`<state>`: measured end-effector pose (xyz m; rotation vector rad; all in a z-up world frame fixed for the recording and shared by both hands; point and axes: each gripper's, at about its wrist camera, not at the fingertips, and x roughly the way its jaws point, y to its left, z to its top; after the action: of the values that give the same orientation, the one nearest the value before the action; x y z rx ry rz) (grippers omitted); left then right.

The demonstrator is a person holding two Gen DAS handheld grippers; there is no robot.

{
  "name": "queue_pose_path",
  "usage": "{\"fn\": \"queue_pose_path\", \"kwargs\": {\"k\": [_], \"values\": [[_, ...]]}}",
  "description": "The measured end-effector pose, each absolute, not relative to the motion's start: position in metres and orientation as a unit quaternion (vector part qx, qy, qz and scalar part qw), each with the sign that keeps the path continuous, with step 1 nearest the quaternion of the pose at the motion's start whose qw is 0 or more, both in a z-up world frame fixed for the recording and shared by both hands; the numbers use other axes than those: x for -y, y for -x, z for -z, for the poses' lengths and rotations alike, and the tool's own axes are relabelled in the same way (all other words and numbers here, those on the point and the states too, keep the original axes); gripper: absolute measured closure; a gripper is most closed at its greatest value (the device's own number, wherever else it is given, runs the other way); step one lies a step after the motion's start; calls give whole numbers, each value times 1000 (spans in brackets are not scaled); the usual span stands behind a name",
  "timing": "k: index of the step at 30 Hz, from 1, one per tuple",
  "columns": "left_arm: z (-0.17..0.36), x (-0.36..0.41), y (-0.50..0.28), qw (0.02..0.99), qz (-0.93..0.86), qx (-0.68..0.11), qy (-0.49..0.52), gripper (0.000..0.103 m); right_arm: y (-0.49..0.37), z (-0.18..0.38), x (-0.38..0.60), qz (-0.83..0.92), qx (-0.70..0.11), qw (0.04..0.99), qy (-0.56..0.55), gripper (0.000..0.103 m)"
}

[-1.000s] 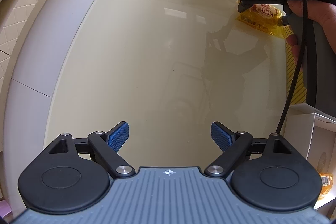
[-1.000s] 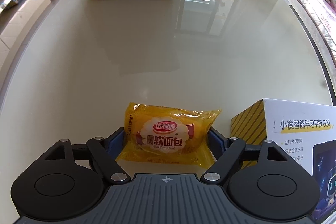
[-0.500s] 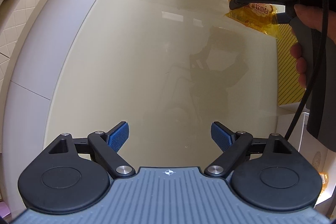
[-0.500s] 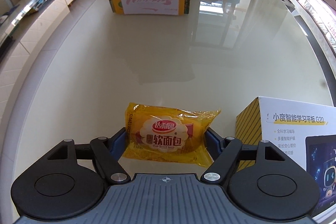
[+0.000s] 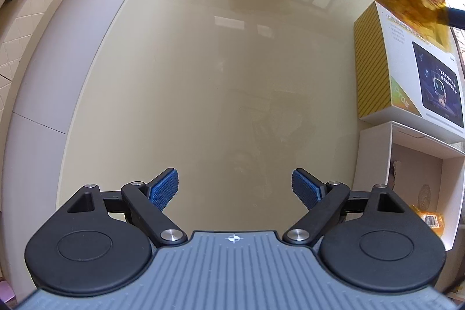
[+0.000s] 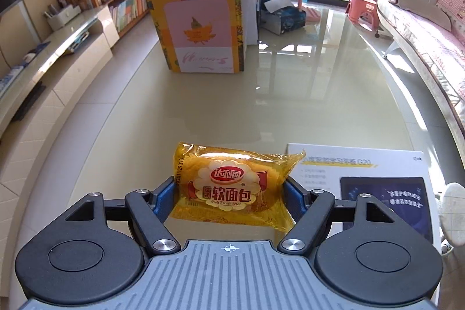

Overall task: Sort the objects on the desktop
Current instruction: 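Lift the red-label packet with the right tool and carry it over the white box, then lower the packet into the box and open the right gripper, then withdraw the right tool up and away from the white box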

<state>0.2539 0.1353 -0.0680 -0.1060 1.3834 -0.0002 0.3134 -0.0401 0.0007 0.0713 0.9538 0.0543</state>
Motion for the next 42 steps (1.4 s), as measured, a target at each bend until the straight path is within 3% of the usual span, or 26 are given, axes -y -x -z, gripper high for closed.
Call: {"fn": "queue_pose_path", "kwargs": {"k": [11, 26, 31, 35, 42], "values": [[59, -85, -222, 766, 37, -641, 27, 0, -203, 15, 153, 25, -522, 853, 10, 30], [72, -11, -217, 764, 64, -642, -13, 0, -180, 91, 213, 48, -583, 811, -3, 29], [73, 4, -219, 762, 69, -643, -26, 0, -184, 103, 218, 41, -590, 807, -4, 24], [73, 10, -222, 762, 71, -643, -35, 0, -181, 101, 220, 34, -576, 817, 4, 14], [71, 14, -229, 764, 75, -639, -38, 0, -177, 73, 237, 39, -548, 835, -8, 14]]}}
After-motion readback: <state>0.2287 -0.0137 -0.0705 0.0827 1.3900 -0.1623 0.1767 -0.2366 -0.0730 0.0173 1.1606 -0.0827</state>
